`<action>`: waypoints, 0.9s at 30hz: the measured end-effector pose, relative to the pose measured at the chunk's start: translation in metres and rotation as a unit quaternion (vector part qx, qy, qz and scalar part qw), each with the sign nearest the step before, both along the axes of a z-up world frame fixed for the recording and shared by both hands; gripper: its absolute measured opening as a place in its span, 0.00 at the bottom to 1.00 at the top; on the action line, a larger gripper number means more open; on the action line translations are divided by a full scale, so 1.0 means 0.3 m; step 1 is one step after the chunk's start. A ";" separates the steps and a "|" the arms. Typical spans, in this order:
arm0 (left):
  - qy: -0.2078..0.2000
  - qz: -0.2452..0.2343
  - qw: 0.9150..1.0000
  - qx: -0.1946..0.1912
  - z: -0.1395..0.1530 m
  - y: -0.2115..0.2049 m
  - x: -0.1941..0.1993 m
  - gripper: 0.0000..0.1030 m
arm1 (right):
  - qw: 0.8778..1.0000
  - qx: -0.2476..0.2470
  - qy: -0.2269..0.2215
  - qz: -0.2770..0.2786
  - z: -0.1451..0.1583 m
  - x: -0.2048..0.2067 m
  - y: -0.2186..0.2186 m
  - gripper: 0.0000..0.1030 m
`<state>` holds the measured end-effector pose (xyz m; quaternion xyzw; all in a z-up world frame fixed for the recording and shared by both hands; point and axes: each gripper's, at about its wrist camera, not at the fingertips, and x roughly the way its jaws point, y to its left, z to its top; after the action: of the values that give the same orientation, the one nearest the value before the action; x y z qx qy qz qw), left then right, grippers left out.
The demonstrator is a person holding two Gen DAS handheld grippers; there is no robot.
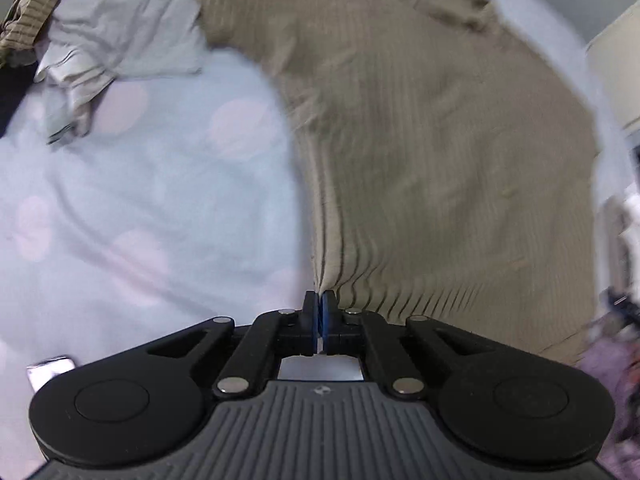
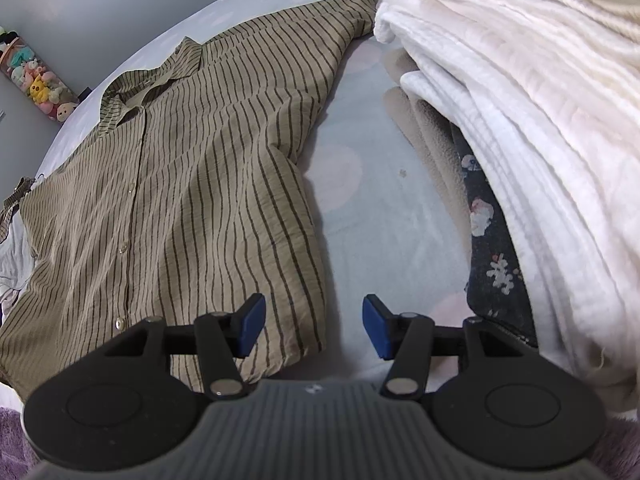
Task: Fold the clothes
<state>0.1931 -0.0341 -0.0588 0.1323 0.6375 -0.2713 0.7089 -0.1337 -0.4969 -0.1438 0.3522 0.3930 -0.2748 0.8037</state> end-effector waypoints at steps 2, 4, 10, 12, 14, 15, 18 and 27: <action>0.027 -0.007 0.999 0.031 -0.066 0.002 0.019 0.00 | 1.000 0.000 0.001 -0.001 -0.002 0.002 -0.002 0.55; 0.037 -0.020 0.997 0.058 -0.120 -0.006 0.018 0.00 | 1.000 0.001 0.004 -0.002 -0.004 0.004 -0.004 0.55; 0.020 -0.049 0.994 0.099 -0.171 -0.051 -0.001 0.09 | 1.000 0.012 0.006 -0.008 -0.012 0.003 -0.014 0.55; 0.002 -0.051 0.995 0.083 -0.135 -0.060 -0.012 0.24 | 1.000 0.016 0.007 -0.010 -0.014 0.002 -0.017 0.55; -0.019 -0.048 0.997 0.056 -0.080 -0.065 -0.024 0.38 | 1.000 0.020 0.008 -0.012 -0.017 0.002 -0.020 0.54; -0.033 -0.045 0.998 0.041 -0.047 -0.068 -0.032 0.39 | 1.000 0.022 0.008 -0.013 -0.018 0.002 -0.022 0.54; -0.062 -0.036 0.997 -0.026 0.045 -0.102 -0.067 0.42 | 0.999 0.032 0.017 -0.005 -0.030 0.016 -0.024 0.46; -0.066 -0.080 0.981 -0.166 0.175 -0.305 -0.264 0.44 | 1.000 0.002 -0.001 0.019 0.024 0.045 0.018 0.04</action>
<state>0.1139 -0.1255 -0.0064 0.0807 0.5226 -0.4199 0.7376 -0.1200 -0.4915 -0.1367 0.3462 0.3992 -0.2581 0.8088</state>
